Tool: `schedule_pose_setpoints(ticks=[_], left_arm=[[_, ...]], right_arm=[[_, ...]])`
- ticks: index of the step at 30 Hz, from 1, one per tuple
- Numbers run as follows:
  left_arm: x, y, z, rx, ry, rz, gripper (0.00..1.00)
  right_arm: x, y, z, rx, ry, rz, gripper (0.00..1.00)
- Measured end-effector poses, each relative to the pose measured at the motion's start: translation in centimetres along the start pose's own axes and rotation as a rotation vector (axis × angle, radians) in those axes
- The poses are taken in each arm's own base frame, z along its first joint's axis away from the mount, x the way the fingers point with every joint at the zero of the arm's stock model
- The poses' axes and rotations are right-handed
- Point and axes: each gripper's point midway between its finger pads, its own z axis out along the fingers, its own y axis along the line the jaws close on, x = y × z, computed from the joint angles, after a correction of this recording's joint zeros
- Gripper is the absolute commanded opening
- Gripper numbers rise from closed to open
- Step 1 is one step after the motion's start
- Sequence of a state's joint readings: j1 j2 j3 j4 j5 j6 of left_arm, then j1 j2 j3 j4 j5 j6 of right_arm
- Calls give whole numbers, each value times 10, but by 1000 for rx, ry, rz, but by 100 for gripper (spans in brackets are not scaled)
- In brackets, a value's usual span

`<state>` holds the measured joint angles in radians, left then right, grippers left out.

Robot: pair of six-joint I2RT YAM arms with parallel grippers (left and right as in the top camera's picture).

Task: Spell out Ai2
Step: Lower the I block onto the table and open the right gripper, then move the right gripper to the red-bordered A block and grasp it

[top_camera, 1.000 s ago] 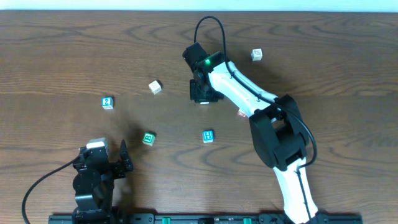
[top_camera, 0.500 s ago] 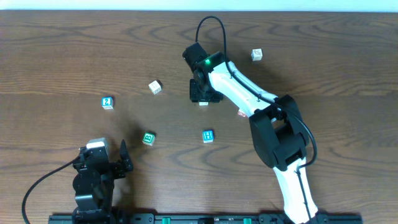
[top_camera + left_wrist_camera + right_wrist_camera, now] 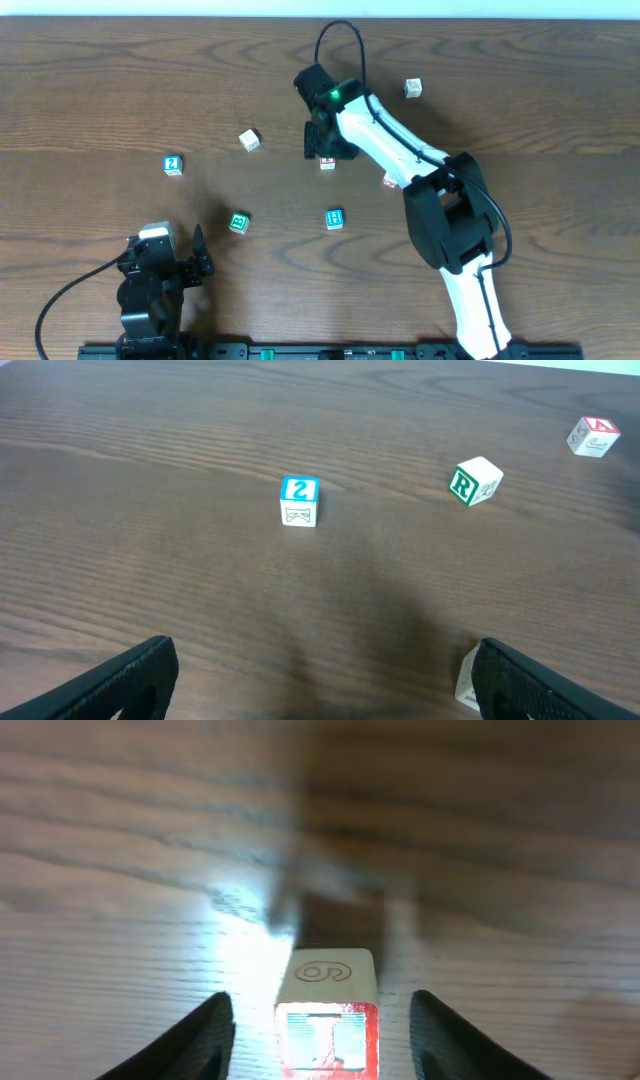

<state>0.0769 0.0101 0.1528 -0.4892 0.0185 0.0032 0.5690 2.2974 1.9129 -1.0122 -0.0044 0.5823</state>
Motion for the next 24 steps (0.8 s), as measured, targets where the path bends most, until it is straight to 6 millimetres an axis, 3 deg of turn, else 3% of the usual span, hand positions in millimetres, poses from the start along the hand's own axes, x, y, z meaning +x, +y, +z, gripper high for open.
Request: schedule_pose_setpoints(ticks=[3, 7, 10, 15, 18, 24], left_arm=[[0, 0, 0, 0, 0, 0, 96], [0, 0, 0, 0, 0, 0, 95], [0, 0, 0, 0, 0, 0, 95], [0, 0, 0, 0, 0, 0, 95], [0, 0, 0, 0, 0, 0, 95], [0, 0, 0, 0, 0, 0, 95]], right_arm=[[-29, 12, -26, -48, -84, -22, 77], [-74, 32, -64, -116, -257, -63, 78], [-90, 40, -74, -143, -330, -82, 82], [-113, 44, -72, -176, -407, -86, 87], [-125, 37, -56, -170, -416, -70, 87], [-125, 32, -20, -148, -382, -75, 89]])
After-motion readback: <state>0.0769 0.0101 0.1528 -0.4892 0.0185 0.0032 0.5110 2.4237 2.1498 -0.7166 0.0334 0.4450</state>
